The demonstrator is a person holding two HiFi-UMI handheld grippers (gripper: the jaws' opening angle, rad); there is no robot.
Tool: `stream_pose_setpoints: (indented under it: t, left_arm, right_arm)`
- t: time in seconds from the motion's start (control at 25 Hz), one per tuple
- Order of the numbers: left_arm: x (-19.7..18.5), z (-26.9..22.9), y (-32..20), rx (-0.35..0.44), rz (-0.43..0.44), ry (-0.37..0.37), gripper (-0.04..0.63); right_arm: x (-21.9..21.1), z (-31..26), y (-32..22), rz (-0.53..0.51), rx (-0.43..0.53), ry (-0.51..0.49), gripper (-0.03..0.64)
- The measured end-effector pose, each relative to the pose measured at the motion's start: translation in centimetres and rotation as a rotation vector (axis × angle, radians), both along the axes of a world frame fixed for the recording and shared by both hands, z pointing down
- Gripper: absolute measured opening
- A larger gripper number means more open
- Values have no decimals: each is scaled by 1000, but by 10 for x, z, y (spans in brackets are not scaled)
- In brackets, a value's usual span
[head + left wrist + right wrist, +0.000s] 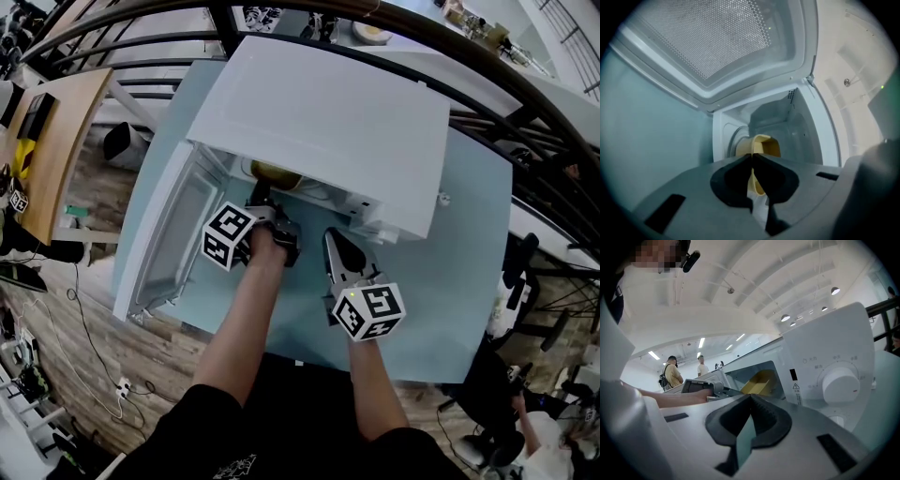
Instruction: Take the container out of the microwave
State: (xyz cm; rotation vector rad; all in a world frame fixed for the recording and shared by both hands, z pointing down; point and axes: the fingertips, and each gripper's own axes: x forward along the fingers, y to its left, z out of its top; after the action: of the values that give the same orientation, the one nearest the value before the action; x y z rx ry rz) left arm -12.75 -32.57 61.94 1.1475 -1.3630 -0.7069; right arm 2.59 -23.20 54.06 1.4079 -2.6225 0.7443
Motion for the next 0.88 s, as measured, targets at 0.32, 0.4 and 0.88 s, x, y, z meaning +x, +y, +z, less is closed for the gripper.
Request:
stream_pose_setpoints:
  t: [0.32, 0.4, 0.88]
  left_arm:
    - [-8, -4, 23, 0, -17, -8, 26]
    - [-11, -4, 29, -2, -23, -10, 26]
    - [-26, -1, 75, -19, -70, -21, 26]
  right_arm:
    - [-7, -7, 10, -36, 11, 5, 6]
    - [-7, -7, 14, -46, 10, 5, 6]
    - [-15, -9, 36, -109, 15, 6, 6]
